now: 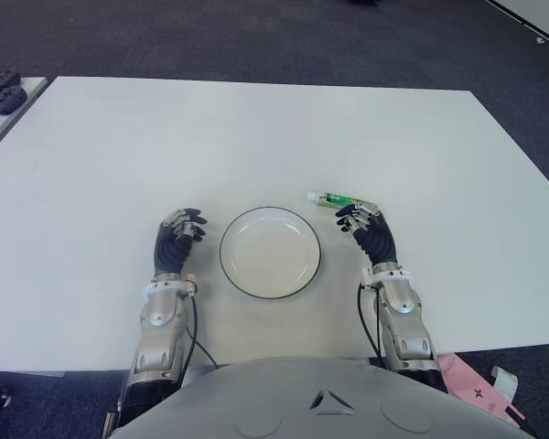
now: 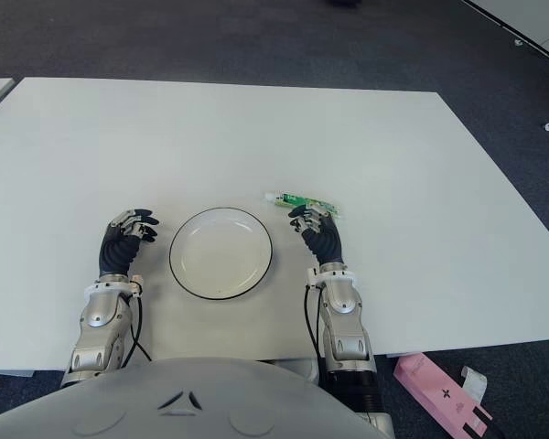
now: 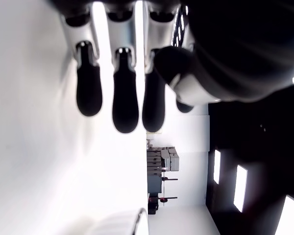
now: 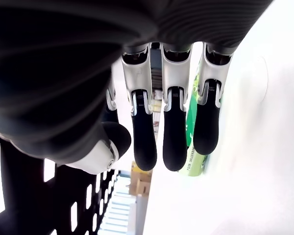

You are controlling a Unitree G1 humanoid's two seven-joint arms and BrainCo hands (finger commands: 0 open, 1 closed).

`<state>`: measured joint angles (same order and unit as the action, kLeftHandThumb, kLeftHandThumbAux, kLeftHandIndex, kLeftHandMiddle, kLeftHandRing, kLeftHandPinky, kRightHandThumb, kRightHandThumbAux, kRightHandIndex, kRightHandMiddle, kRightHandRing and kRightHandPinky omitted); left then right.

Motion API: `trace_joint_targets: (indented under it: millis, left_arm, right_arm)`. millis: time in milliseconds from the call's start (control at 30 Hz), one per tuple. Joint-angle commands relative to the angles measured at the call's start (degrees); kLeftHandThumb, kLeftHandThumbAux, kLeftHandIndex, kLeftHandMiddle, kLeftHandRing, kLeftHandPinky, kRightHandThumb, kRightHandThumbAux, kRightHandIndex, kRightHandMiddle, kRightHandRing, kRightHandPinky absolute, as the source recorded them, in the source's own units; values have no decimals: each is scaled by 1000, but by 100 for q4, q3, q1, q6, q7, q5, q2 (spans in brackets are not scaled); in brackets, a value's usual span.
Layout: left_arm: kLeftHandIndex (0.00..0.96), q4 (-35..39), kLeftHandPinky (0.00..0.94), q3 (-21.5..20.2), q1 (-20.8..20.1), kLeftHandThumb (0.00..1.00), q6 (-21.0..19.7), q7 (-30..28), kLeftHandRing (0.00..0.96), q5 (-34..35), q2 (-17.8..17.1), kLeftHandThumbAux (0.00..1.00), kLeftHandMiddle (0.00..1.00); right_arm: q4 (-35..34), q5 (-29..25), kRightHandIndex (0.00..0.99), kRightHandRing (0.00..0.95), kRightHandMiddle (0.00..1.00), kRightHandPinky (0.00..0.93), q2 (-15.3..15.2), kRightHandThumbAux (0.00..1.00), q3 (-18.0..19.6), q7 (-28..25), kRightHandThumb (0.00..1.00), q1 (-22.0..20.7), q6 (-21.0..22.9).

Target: Put the toothpaste on the table into the plate.

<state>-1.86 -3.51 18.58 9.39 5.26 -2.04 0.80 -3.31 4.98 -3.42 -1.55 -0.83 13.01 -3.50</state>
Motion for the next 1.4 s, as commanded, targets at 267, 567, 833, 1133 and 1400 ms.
trace_joint_targets:
  millis: [267, 567, 833, 1133, 1400]
  left_arm:
    - [397, -112, 548, 5, 43, 831, -156, -58, 575, 31, -13, 684, 487]
    - [398, -119, 547, -9, 25, 832, -206, -22, 574, 32, 5, 683, 487]
    - [402, -107, 539, -3, 30, 832, -211, -21, 569, 16, 5, 682, 484]
    - [402, -110, 544, 1, 15, 832, -228, -35, 570, 38, 15, 683, 484]
    - [401, -164, 547, 8, -5, 831, -155, -58, 572, 44, 5, 683, 484]
  right_arm:
    - [61, -27, 427, 466, 464, 461, 14, 728, -14, -21, 708, 29, -23]
    - [103, 63, 427, 476, 473, 483, 36, 727, -3, 98, 708, 13, -166]
    - [226, 713, 427, 492, 485, 485, -2, 727, -10, 746, 707, -67, -1170]
    - [295, 1542, 424, 488, 467, 490, -175, 727, -39, 1346, 707, -104, -1810]
    - [263, 1635, 421, 501, 469, 525, -599, 725, -31, 1039, 707, -385, -1760]
